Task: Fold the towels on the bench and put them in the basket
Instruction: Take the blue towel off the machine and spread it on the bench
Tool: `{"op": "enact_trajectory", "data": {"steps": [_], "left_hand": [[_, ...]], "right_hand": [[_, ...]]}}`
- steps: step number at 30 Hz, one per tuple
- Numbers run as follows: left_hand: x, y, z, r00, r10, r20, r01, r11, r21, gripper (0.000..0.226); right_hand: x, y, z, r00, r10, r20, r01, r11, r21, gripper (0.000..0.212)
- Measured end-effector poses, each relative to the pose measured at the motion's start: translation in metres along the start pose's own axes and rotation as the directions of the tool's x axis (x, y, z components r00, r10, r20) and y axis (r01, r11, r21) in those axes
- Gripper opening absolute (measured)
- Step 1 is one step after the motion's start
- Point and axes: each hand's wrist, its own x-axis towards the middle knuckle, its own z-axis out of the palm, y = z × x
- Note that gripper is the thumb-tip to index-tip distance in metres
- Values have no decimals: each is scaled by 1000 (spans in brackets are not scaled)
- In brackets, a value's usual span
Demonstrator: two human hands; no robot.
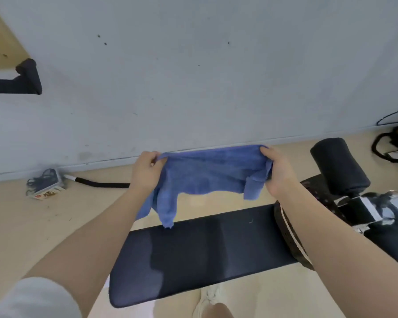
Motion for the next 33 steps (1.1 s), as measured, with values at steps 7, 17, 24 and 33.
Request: {"op": "enact_trajectory", "data": {"steps": [7, 17, 24, 33], "left_hand": [[-50, -96, 30, 977, 77, 197, -107, 984, 146, 20], [-95, -278, 132, 873, 151, 463, -385, 796, 466, 37], [-106, -285, 164, 855, 237, 461, -444, 793, 416, 40], [-171, -259, 206, 776, 253, 578, -484, 826, 288, 39]], "right_hand": [[28, 103, -35, 997, -58, 53, 76, 860, -504, 51], [88, 303, -104, 840, -40, 541, 503, -316, -804, 35], [93, 322, -133, 871, 125, 474, 488, -331, -808, 42], [69, 297, -173, 949, 239, 203, 303, -531, -791, 34]]}}
